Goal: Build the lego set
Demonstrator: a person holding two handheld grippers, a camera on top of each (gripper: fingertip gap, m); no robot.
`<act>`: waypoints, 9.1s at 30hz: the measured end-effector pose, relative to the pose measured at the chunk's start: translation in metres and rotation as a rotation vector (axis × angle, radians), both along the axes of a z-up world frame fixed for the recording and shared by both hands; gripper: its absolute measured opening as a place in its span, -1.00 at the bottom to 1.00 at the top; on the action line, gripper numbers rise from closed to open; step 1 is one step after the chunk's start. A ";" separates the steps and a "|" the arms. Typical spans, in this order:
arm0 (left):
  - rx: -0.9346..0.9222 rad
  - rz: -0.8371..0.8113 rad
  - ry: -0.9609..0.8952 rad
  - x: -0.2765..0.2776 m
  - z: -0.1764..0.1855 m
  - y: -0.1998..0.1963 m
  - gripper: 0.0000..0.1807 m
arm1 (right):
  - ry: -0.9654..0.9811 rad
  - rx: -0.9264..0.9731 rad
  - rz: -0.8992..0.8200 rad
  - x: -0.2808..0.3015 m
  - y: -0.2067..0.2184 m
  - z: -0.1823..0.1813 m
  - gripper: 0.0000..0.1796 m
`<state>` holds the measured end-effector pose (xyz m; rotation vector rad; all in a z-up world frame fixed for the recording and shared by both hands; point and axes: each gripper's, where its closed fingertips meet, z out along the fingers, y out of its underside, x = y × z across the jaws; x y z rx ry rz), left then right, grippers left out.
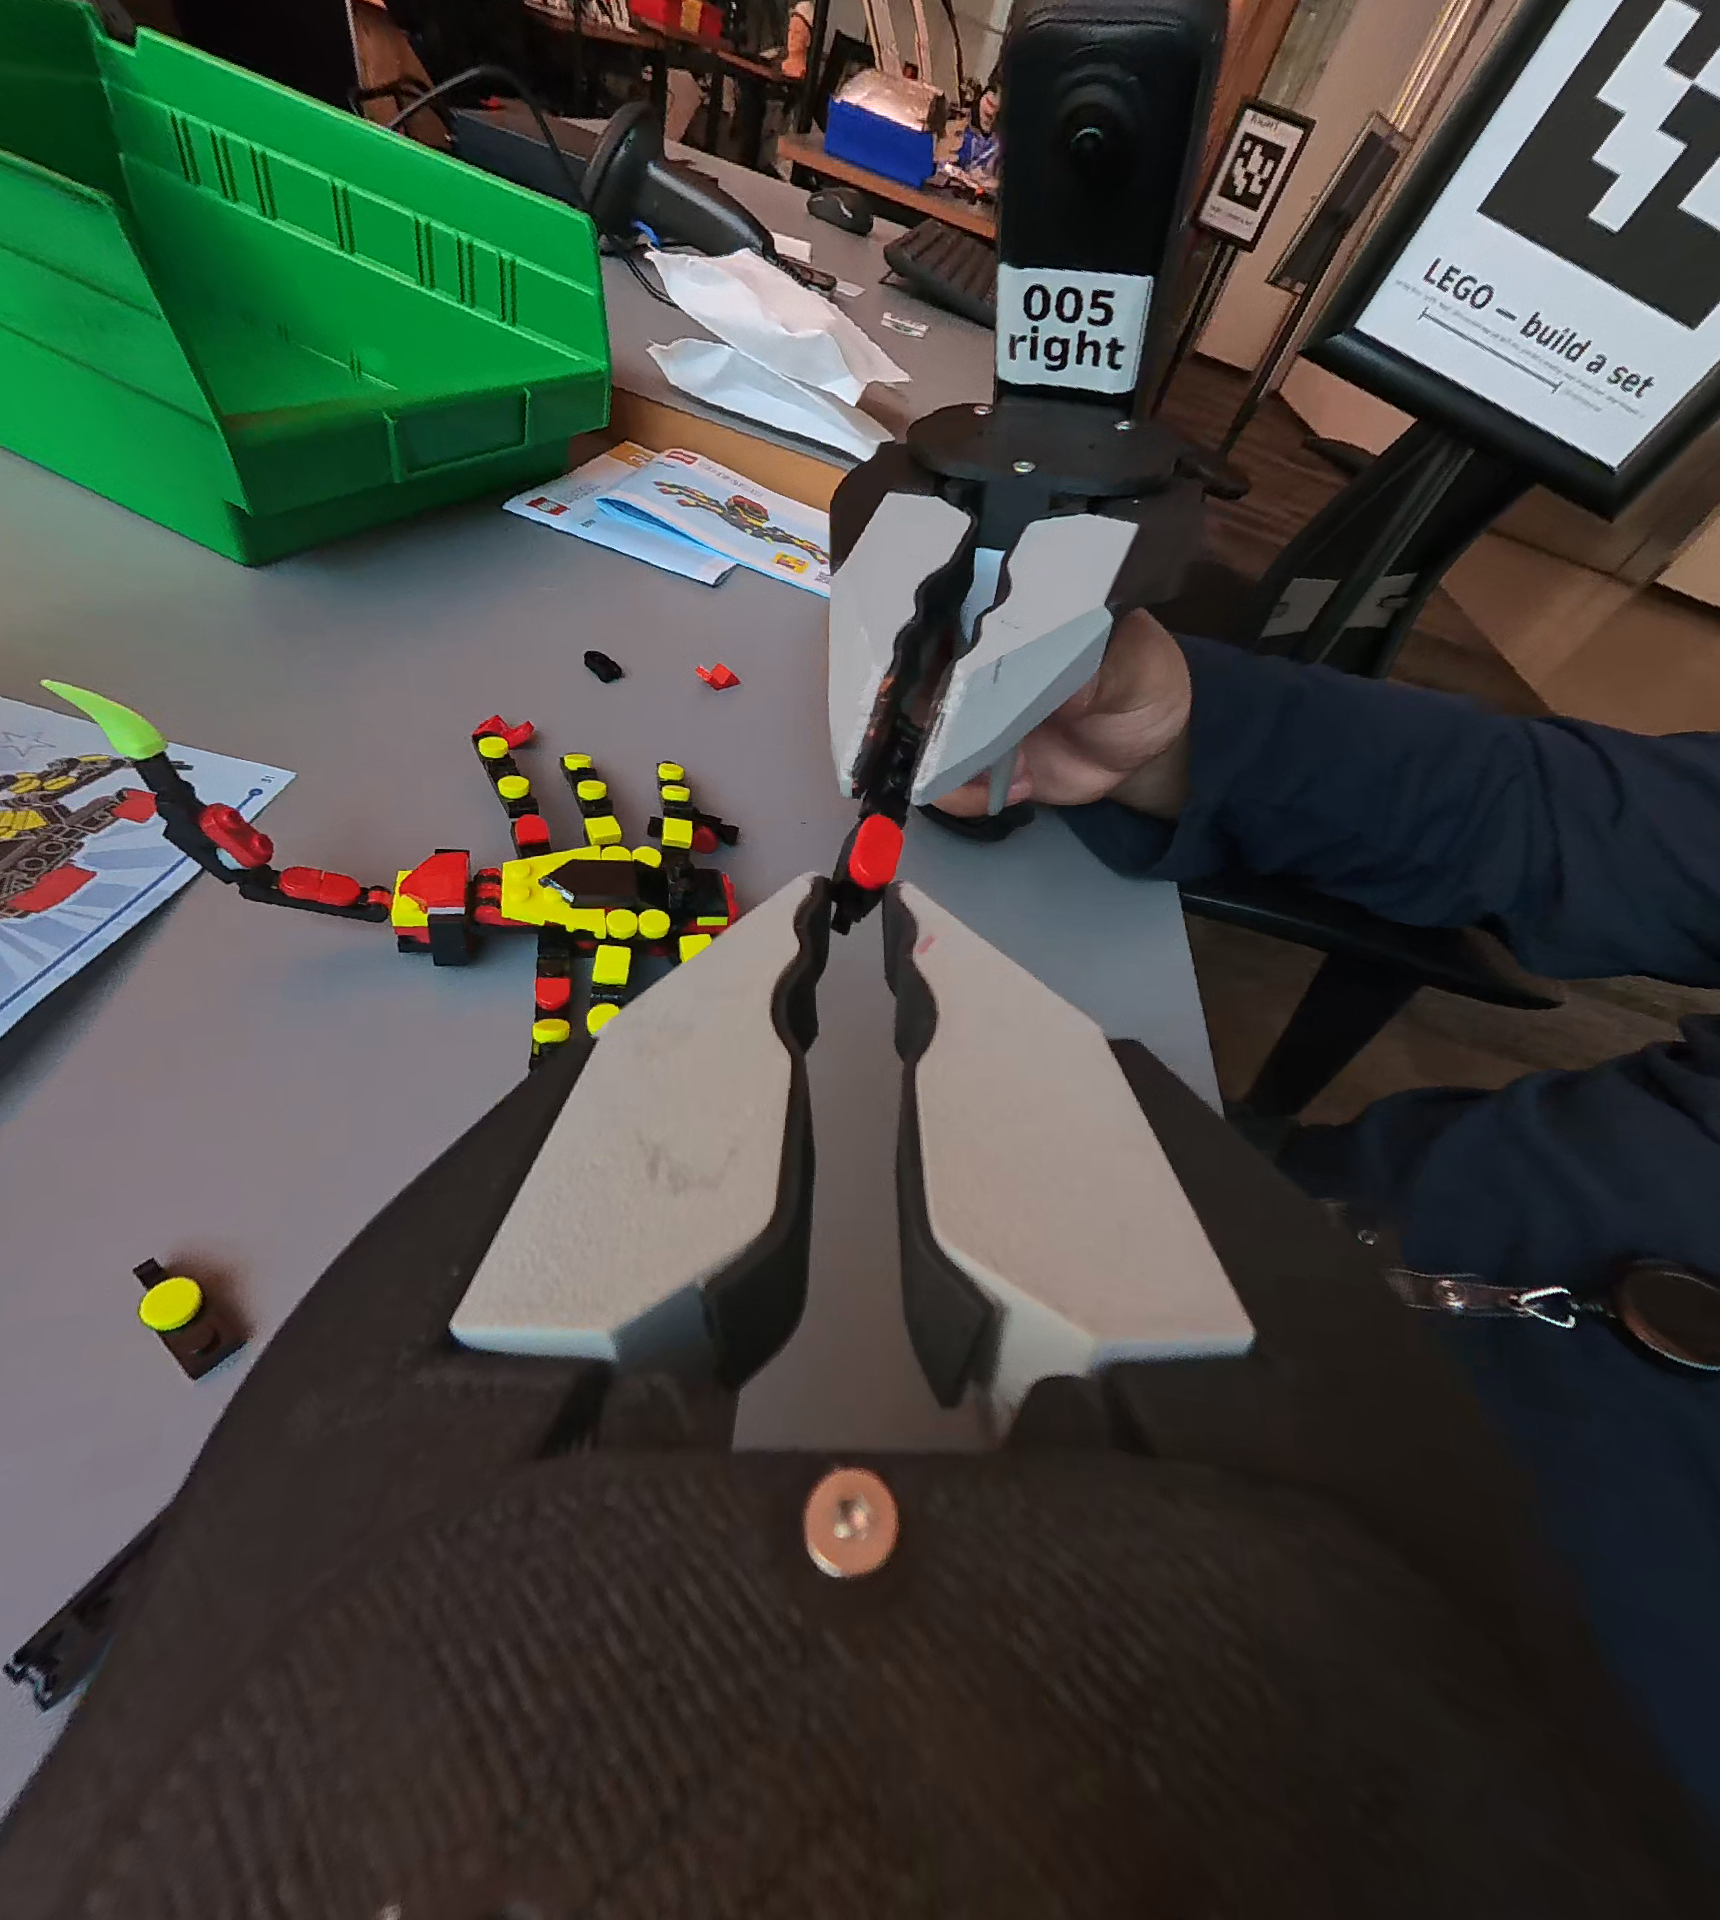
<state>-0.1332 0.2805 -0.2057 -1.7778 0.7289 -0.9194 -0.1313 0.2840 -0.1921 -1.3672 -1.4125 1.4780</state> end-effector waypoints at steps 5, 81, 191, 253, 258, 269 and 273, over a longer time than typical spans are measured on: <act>0.075 0.014 0.018 0.001 0.006 0.000 -0.93 | 0.010 -0.131 0.050 0.002 -0.001 0.003 -0.94; -0.105 -0.142 0.126 0.019 -0.024 -0.020 -0.96 | -0.109 -0.033 0.145 -0.006 -0.024 -0.015 -0.95; 0.099 -0.139 -0.174 0.021 0.029 -0.019 -0.95 | 0.069 0.225 0.011 0.011 -0.026 0.011 -0.81; -0.028 -0.103 -0.078 0.015 0.007 -0.012 -0.94 | -0.084 -0.130 0.149 0.012 -0.015 -0.009 -0.96; -0.030 -0.097 -0.096 0.013 0.009 -0.011 -0.94 | -0.065 -0.130 0.131 0.010 -0.013 -0.006 -0.96; -0.029 -0.075 -0.129 0.011 0.012 -0.009 -0.94 | -0.014 -0.218 0.100 0.008 -0.007 0.002 -0.96; -0.025 -0.065 -0.133 0.010 0.013 -0.008 -0.94 | 0.005 -0.263 0.094 0.007 -0.006 0.005 -0.96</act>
